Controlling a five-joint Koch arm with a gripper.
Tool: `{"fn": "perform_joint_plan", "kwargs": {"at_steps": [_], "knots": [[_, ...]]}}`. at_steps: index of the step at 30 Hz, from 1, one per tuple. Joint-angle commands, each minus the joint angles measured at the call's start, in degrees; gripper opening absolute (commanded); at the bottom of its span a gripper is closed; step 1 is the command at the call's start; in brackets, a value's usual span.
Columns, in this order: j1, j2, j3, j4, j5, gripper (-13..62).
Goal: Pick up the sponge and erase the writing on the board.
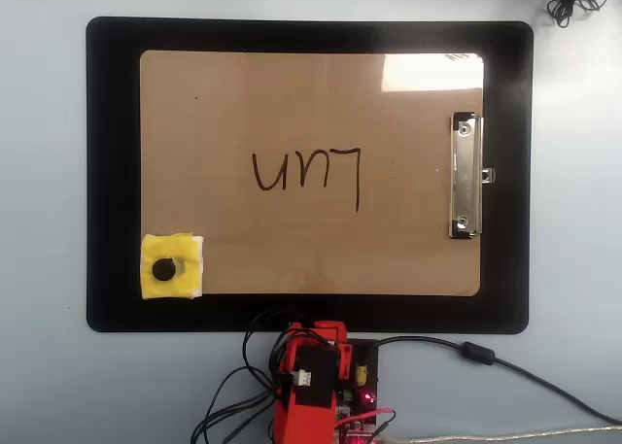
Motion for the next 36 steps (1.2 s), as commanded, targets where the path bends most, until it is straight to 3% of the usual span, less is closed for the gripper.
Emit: {"fn": "perform_joint_plan", "kwargs": {"at_steps": [1,16,22,26,29,33,36], "knots": [[-3.3,3.8,3.8,-0.1,-0.3,34.9],[-3.3,3.9,2.3,0.6,0.0,34.1],[-10.5,2.5,-17.9,1.4,3.9,33.8],[-26.8,2.0,-30.8,-5.1,3.3,33.8],[-38.0,2.6,-32.0,-12.7,-3.3,33.8],[-51.8,2.7,-24.6,-30.8,-15.8,33.2],[-65.9,2.6,-13.0,-55.2,-21.0,33.1]]}}
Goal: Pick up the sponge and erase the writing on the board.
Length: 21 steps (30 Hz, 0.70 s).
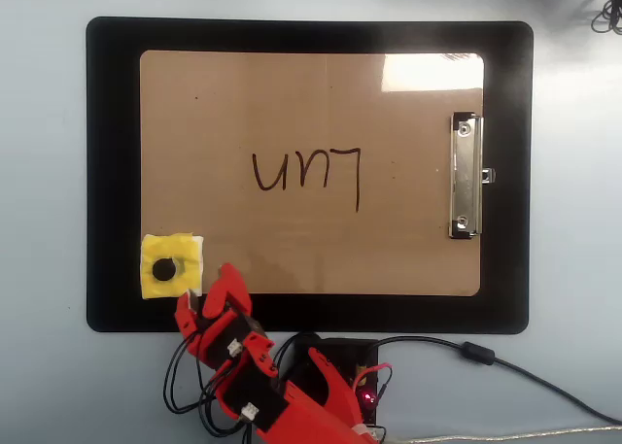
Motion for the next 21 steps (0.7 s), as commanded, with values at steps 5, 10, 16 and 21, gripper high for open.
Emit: {"fn": "perform_joint_plan", "kwargs": {"at_steps": [5,10,16,21], "knots": [[-8.7,-2.8,10.8,-41.9,-2.3,33.2],[-9.7,-9.8,11.0,-45.1,1.3,33.2],[-9.4,-16.3,10.9,-47.6,5.7,33.3],[-9.3,-25.7,10.8,-58.7,6.0,33.3]]}}
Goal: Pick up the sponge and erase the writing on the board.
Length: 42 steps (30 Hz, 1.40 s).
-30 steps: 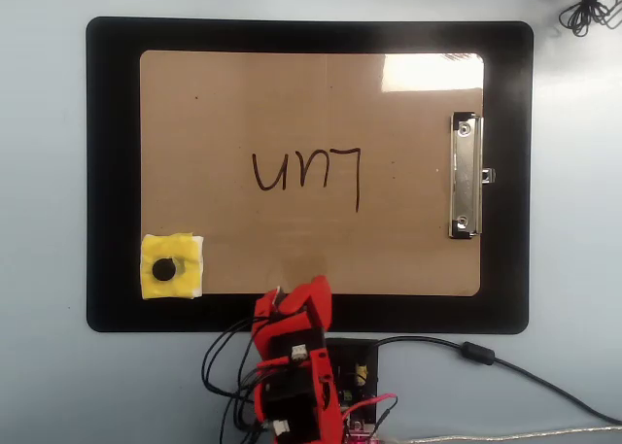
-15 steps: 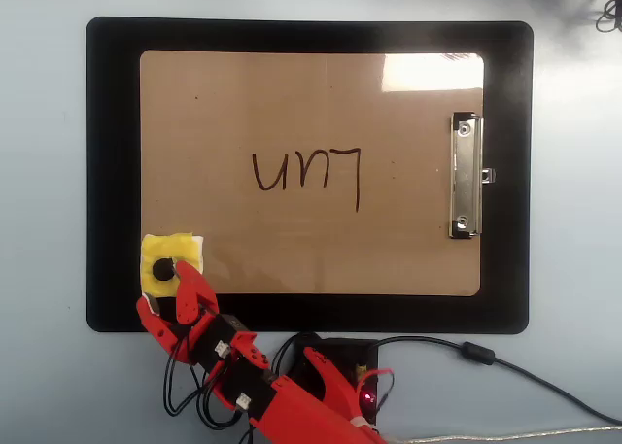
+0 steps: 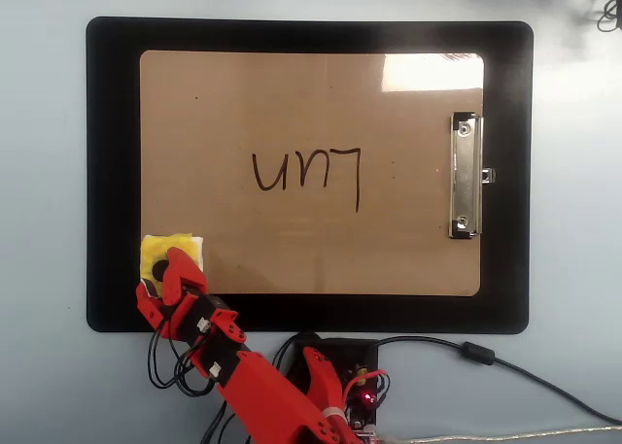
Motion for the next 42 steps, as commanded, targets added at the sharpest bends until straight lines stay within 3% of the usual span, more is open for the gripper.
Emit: {"fn": "perform_joint_plan", "kwargs": {"at_steps": [1,20,24,28,29,35,39,42], "knots": [[-0.4,-2.0,-1.1,-8.7,0.1,33.4],[0.2,-3.2,2.8,-9.9,1.1,33.0],[0.3,-3.3,2.6,-10.0,1.2,21.8],[1.1,-2.8,2.4,-10.0,3.1,-4.8],[1.5,-2.6,2.3,-10.0,3.2,-8.3],[2.9,-1.9,-2.9,-5.5,2.1,-8.0],[8.3,10.0,-11.4,19.5,-3.0,-8.0],[19.8,20.3,-21.8,47.5,-4.1,-8.1]]}}
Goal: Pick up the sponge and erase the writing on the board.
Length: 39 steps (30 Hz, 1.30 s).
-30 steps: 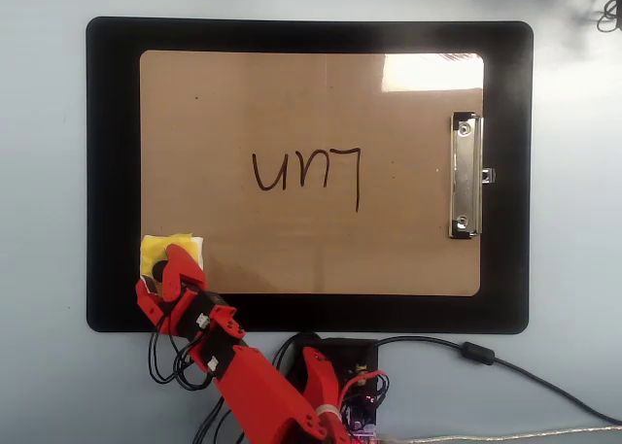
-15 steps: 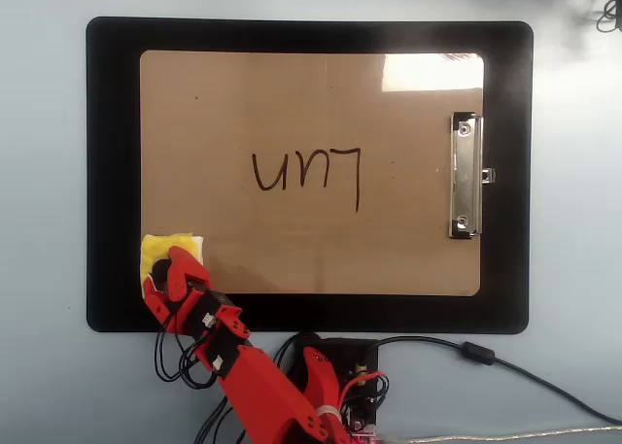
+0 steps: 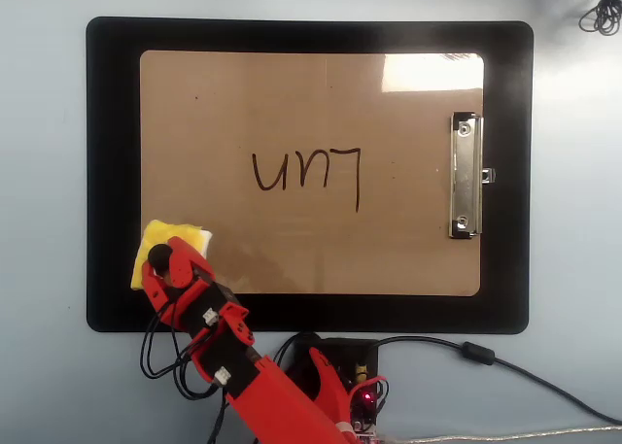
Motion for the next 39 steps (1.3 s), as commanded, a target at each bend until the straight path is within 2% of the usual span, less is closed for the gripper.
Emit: {"fn": "perform_joint_plan", "kwargs": {"at_steps": [1,3,7,9,12,16,21,25,34,39], "knots": [[8.9,9.2,-8.3,22.1,-2.3,-8.1],[21.4,10.5,-15.6,33.6,-0.2,-8.1],[45.2,7.5,-17.7,32.8,12.7,-8.1],[52.3,3.0,-17.0,27.2,19.8,-8.1],[58.7,-2.5,-13.6,19.4,22.8,-8.1],[59.2,-2.5,-2.4,10.6,22.9,-8.1],[59.6,4.0,13.9,-6.4,22.6,-8.1],[59.9,3.3,15.5,-13.0,22.8,-8.1],[66.0,1.6,17.5,-15.4,23.1,-8.1],[66.1,-2.0,23.0,-26.3,22.9,-8.1]]}}
